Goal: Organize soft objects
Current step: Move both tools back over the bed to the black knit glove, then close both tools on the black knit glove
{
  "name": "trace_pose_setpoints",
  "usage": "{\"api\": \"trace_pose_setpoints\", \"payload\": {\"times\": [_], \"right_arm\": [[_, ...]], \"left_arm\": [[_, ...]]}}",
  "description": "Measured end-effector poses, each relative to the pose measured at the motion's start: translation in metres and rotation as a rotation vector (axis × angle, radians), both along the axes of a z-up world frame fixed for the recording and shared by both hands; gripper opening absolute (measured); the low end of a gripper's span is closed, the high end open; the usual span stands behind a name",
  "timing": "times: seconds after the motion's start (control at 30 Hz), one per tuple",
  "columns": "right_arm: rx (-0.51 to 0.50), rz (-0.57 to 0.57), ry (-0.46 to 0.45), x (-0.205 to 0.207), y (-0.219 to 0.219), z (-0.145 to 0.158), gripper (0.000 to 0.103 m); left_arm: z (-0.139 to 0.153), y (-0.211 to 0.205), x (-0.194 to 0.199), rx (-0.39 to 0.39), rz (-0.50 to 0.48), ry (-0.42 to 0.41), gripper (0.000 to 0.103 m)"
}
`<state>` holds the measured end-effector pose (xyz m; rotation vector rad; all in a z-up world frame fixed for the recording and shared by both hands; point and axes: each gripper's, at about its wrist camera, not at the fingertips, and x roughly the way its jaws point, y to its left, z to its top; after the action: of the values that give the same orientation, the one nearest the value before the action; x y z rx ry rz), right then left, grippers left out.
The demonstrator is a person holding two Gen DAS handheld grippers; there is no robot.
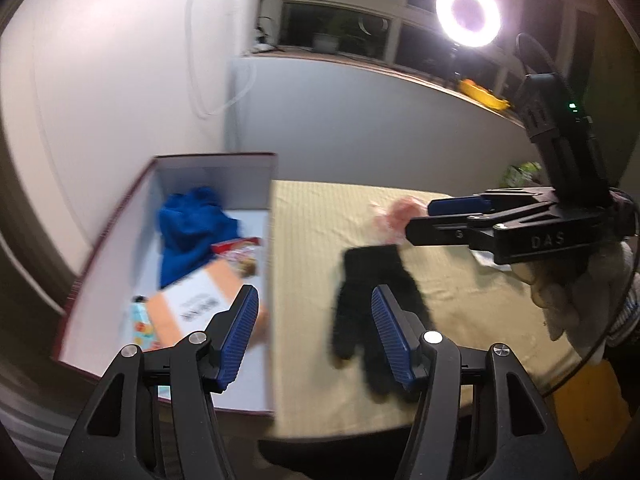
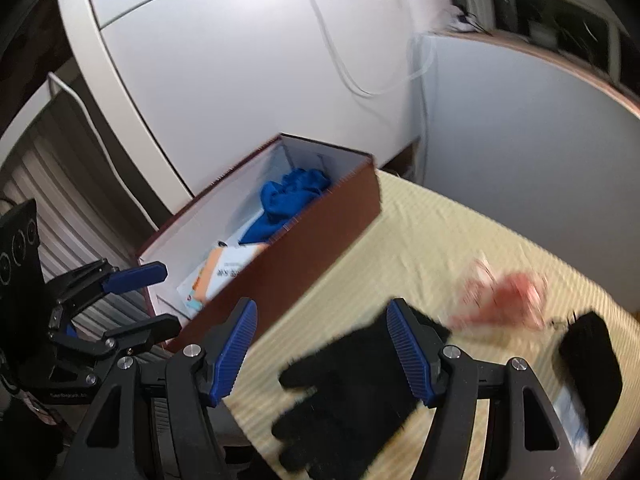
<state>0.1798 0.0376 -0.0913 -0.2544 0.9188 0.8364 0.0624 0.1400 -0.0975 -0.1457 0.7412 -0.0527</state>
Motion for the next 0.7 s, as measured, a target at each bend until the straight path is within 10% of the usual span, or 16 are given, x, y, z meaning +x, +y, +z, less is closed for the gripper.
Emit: {"api": "trace_pose_setpoints", "payload": {"times": [0.7], "right_arm": [[0.08,-0.139,0.268,0.028,-0.082,-0.067,0.064]], "left_arm": [[-0.078,-0.063,0.066,-0.041,-0.06,0.186,0.071]]}}
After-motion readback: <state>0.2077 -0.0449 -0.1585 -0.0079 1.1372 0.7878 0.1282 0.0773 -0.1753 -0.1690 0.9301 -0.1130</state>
